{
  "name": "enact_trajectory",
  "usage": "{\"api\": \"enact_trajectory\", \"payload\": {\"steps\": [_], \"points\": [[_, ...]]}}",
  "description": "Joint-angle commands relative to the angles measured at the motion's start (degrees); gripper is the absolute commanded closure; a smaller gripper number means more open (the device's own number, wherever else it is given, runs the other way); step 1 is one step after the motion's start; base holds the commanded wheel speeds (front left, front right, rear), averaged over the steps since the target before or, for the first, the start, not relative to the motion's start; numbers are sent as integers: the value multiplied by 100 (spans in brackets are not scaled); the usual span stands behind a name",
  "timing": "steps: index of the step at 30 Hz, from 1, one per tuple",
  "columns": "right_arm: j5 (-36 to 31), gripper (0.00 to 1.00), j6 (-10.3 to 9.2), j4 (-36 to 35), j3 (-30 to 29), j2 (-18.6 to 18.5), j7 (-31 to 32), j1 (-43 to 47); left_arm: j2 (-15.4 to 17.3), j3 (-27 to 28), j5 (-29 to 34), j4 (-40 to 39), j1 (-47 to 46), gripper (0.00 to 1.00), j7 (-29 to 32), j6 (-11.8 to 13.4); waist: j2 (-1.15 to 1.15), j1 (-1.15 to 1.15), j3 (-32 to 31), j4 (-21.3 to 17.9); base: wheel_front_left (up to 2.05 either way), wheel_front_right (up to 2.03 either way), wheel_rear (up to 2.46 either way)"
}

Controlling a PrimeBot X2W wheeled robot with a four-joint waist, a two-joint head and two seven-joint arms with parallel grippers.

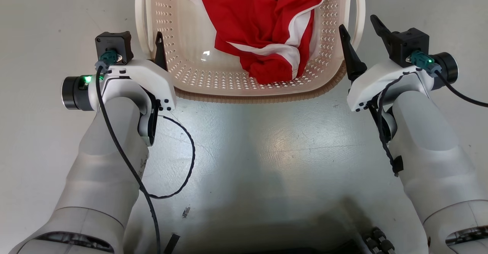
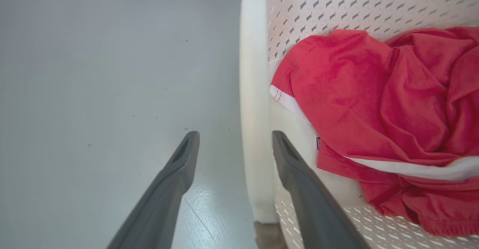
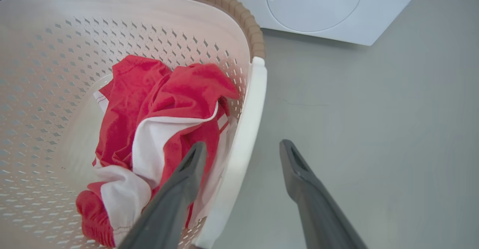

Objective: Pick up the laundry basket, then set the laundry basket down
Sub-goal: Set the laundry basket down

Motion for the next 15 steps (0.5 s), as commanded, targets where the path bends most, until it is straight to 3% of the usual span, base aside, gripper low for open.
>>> {"api": "enact_trajectory", "payload": {"steps": [1,15], "points": [[36,0,28,-127,55,93,-61,259,121,125,66,-37,79,0,-30,32,0,0,-29,-7,0,0,0],[130,0,28,-555,69,93,-61,592,97,361,133,-304,451,0,-30,-5,0,0,-667,-44,0,0,0]]}}
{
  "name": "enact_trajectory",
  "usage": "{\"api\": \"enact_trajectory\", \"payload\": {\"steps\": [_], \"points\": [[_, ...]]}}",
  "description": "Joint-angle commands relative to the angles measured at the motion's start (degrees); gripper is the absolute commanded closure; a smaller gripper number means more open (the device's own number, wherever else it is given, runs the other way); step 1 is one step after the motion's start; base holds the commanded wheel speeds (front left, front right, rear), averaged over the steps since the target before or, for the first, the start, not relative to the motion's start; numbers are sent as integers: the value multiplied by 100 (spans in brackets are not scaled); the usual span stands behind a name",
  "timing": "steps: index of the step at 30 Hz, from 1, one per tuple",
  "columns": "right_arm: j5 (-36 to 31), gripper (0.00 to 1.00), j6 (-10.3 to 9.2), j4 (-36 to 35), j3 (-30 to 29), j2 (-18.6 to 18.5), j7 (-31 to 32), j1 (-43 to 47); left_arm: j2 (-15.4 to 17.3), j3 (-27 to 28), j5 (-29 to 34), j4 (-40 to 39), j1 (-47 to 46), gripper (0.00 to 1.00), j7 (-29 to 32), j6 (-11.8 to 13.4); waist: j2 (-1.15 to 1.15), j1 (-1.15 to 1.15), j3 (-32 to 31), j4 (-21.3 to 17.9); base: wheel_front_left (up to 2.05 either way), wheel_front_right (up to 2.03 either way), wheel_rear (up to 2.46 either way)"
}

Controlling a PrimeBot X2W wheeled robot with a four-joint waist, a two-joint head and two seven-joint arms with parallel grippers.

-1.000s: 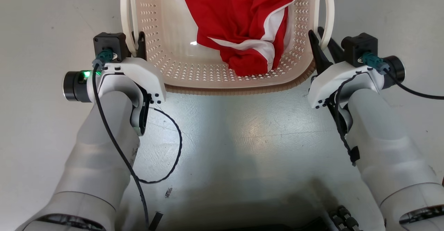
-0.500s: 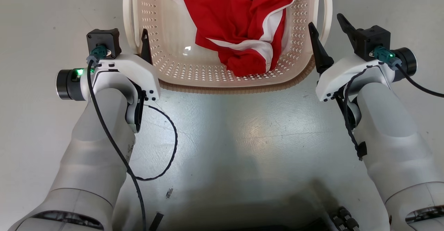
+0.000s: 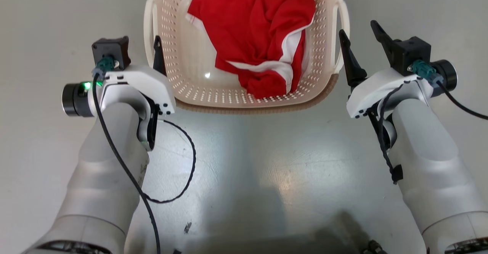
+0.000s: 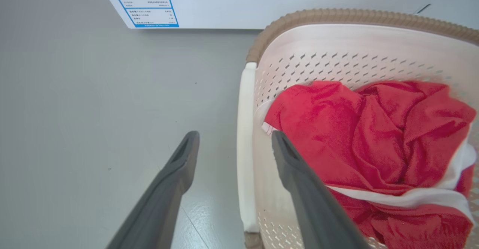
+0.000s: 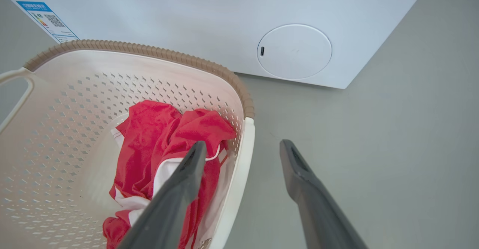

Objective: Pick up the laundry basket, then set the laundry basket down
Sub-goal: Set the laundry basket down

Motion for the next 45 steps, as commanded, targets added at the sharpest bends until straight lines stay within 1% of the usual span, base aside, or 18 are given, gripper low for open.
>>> {"api": "enact_trajectory", "payload": {"steps": [1,4,7,12,13,18,24,29,33,39,45], "points": [[66,0,28,-176,107,92,-61,317,117,162,66,-169,323,0,-29,-2,0,0,-227,-16,0,0,0],[69,0,28,-277,114,92,-61,420,95,346,-25,-396,506,0,-29,-69,0,0,-483,-37,0,0,0],[69,0,28,-379,111,92,-61,555,73,509,-106,-619,755,0,-29,-268,0,0,-794,-75,0,0,0],[78,0,28,-462,161,92,-61,799,69,772,-8,-1080,1202,0,-29,-325,0,0,-1387,-137,0,0,0],[78,0,28,-462,161,92,-61,799,69,772,-8,-1080,1202,0,-29,-325,0,0,-1387,-137,0,0,0],[93,0,28,-582,212,92,-61,1057,47,921,115,-1476,1653,0,-29,-546,0,0,-1982,-149,0,0,0],[84,0,28,-755,267,92,-61,1369,23,1157,215,-1841,2186,0,-29,-691,0,0,-2631,-165,0,0,0],[-23,0,28,-959,212,92,-61,1674,1,1347,207,-2010,2557,0,-29,-782,0,0,-3081,-152,0,0,0],[-125,0,28,-1094,137,92,-61,1949,-14,1482,227,-2289,2880,0,-29,-834,0,0,-3392,-143,0,0,0],[-237,0,28,-1318,-17,92,-61,2307,-33,1649,228,-2837,3375,0,-29,-876,0,0,-3733,-131,0,0,0],[-278,0,28,-1527,-118,92,-61,2608,-40,1679,142,-3089,3760,0,-29,-873,0,0,-4013,-139,0,0,0]]}}
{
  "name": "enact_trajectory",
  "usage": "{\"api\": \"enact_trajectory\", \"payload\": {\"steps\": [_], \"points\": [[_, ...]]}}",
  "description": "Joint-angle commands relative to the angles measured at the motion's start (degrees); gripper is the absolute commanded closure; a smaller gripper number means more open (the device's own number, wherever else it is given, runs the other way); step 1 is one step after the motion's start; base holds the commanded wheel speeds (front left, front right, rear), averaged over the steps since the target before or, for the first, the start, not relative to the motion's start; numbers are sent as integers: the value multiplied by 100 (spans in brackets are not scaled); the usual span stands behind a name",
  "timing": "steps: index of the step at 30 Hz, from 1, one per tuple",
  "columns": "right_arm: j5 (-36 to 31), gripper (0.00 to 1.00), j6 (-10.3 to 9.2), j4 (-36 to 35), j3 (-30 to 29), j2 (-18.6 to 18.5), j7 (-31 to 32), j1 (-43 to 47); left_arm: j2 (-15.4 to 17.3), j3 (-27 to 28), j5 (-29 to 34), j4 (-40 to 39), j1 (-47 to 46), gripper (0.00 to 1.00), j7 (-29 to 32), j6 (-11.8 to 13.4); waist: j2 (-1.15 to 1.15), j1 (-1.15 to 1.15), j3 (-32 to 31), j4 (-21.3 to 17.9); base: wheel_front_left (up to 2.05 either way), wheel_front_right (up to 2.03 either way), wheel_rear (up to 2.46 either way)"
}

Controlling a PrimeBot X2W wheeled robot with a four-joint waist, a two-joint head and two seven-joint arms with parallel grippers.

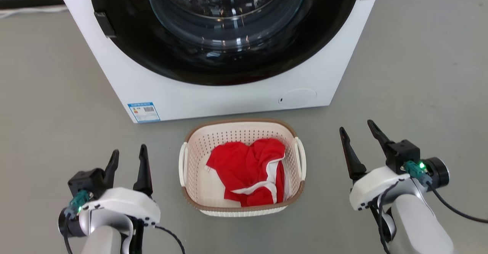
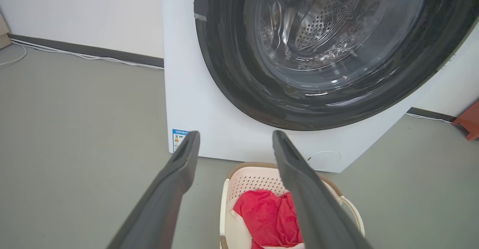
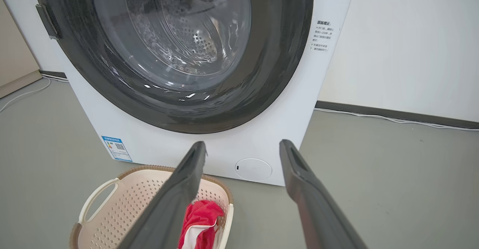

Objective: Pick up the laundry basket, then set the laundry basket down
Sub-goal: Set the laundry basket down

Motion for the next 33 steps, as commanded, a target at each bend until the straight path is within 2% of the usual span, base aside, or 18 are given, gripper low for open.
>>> {"api": "enact_trajectory", "payload": {"steps": [1,11,33], "points": [[-50,0,28,-200,99,34,-61,65,84,150,-58,-202,48,0,-34,4,0,0,-119,-10,0,0,0],[-28,0,28,-436,18,34,-61,421,83,50,-212,-565,626,0,-34,154,0,0,-479,13,0,0,0],[136,0,28,-551,61,34,-61,773,82,-40,-279,-623,878,0,-34,222,0,0,-845,-105,0,0,0]]}}
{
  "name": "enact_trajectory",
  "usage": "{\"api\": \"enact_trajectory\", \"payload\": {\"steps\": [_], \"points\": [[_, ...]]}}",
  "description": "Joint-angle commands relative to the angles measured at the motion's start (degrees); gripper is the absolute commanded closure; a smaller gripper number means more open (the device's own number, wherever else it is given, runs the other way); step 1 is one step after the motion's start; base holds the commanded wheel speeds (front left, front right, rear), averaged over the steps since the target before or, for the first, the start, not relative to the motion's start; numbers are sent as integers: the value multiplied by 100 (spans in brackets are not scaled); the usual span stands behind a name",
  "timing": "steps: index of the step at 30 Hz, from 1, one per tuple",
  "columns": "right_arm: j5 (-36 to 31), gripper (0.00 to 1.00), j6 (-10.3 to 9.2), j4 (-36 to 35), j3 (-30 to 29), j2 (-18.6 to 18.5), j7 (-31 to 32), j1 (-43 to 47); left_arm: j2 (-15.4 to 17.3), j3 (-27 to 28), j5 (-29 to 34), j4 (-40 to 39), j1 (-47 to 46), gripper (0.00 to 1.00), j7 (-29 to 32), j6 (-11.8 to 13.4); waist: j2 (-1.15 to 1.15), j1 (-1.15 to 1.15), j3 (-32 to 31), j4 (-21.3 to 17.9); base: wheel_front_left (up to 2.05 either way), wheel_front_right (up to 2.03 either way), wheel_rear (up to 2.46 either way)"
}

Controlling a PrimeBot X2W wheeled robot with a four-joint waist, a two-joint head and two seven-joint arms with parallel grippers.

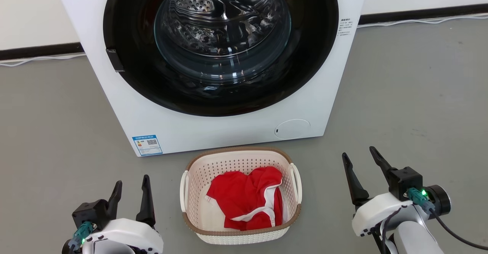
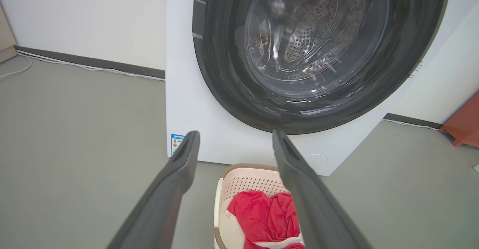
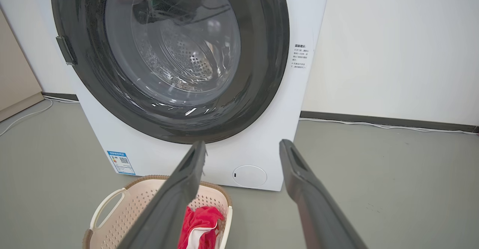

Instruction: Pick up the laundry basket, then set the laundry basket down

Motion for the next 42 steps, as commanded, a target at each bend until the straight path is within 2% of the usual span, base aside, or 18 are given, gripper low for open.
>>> {"api": "enact_trajectory", "payload": {"steps": [1,11,12,18,26,30,42], "points": [[17,0,28,-125,117,18,-61,-26,75,138,-42,-140,-44,0,-35,66,0,0,-25,-8,0,0,0],[-9,0,28,-109,100,18,-61,-19,75,81,-105,-118,-35,0,-35,125,0,0,-103,19,0,0,0],[0,100,0,5,-10,2,0,0,0,-55,-66,3,1,100,1,94,0,0,-104,17,0,0,0],[3,100,0,390,7,45,14,402,-55,-53,-70,420,266,100,4,94,0,0,-108,18,0,0,0],[521,100,2,292,-64,44,162,406,-48,-8,-485,348,244,100,137,55,0,13,-124,50,0,0,0],[829,100,2,212,-70,43,215,434,-43,1,-725,298,240,100,197,33,0,1,-114,68,0,0,0],[1739,100,5,-16,-116,40,395,490,-31,44,-1443,152,216,100,392,-34,0,0,-111,121,0,0,0]]}}
